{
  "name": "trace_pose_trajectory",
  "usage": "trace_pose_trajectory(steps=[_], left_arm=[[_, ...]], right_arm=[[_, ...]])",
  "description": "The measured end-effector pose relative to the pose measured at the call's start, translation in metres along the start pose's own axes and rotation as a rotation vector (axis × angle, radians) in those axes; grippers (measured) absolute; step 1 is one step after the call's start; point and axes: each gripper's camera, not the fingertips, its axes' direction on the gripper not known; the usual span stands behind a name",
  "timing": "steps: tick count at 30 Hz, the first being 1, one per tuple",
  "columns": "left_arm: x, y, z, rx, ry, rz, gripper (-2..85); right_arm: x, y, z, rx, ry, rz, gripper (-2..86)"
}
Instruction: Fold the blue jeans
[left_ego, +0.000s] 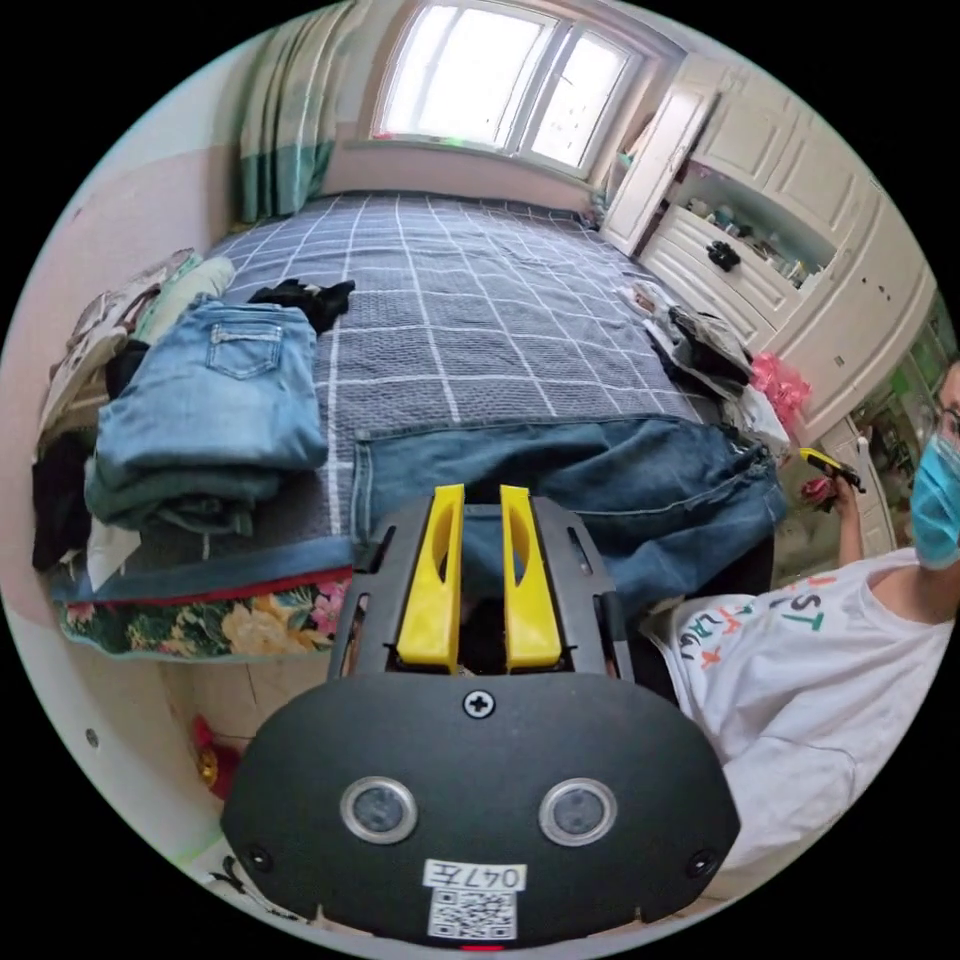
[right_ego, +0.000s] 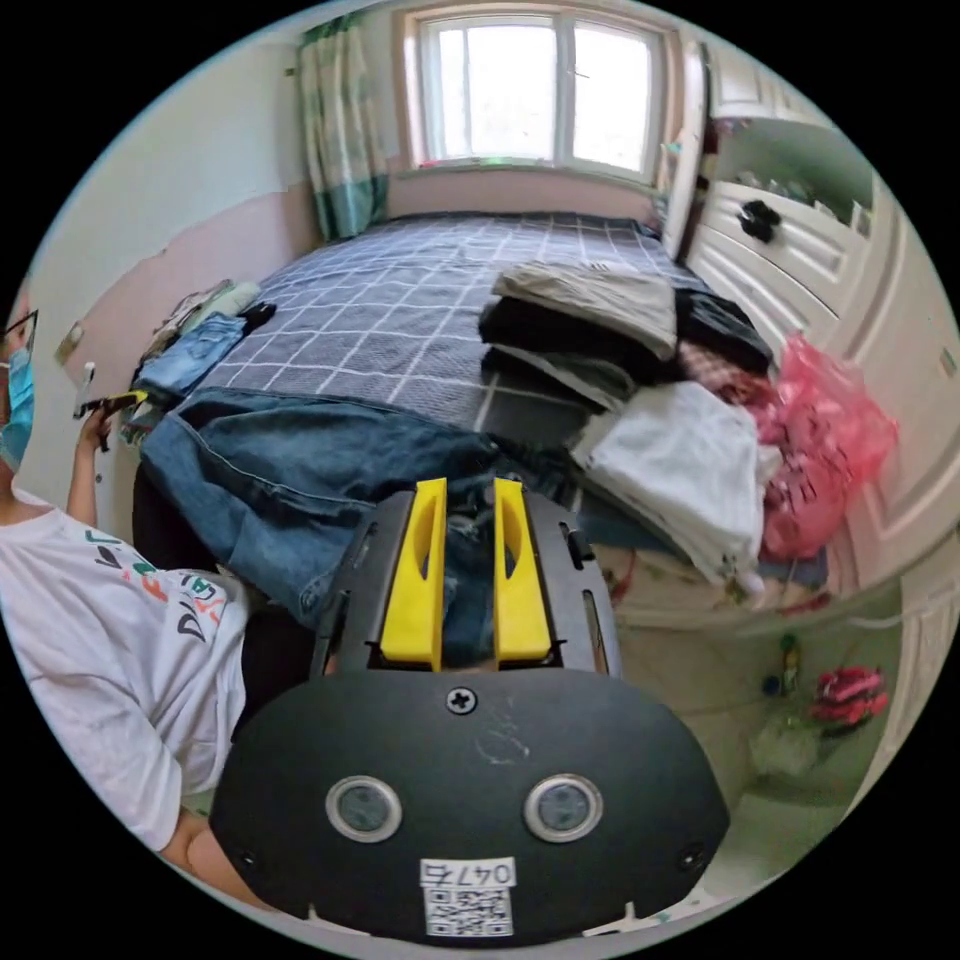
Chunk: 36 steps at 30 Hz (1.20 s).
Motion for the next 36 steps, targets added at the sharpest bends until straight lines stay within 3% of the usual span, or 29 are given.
trace_pose_trajectory(steps=[5, 14, 18, 23, 28, 32, 36], left_arm=[[-0.043, -0.057, 0.041, -0.061, -0.148, -0.093, 7.7], [-0.095, -0.110, 0.143, -0.359, -0.174, -0.157, 14.3], [-0.084, -0.107, 0.135, -0.297, -0.177, -0.097, 4.9], [-0.061, -0.107, 0.123, -0.307, -0.182, 0.042, 3.0], [-0.054, -0.103, 0.088, -0.216, -0.185, 0.046, 2.3], [-0.068, -0.094, 0.057, -0.102, -0.158, -0.001, 2.1], [-0.087, -0.085, 0.041, -0.045, -0.059, -0.077, 1.9]], right_arm=[[-0.025, -0.074, 0.066, -0.005, -0.089, -0.172, 3.5], [-0.025, -0.133, 0.163, -0.087, -0.155, -0.137, 3.1], [-0.025, -0.136, 0.179, -0.091, -0.091, -0.112, 3.1], [-0.022, -0.144, 0.196, -0.108, 0.063, -0.131, 6.1], [-0.039, -0.170, 0.241, -0.278, -0.007, -0.325, 9.1], [-0.051, -0.185, 0.279, -0.350, 0.081, -0.476, 8.6], [-0.048, -0.191, 0.307, -0.403, -0.059, -0.453, 6.0]])
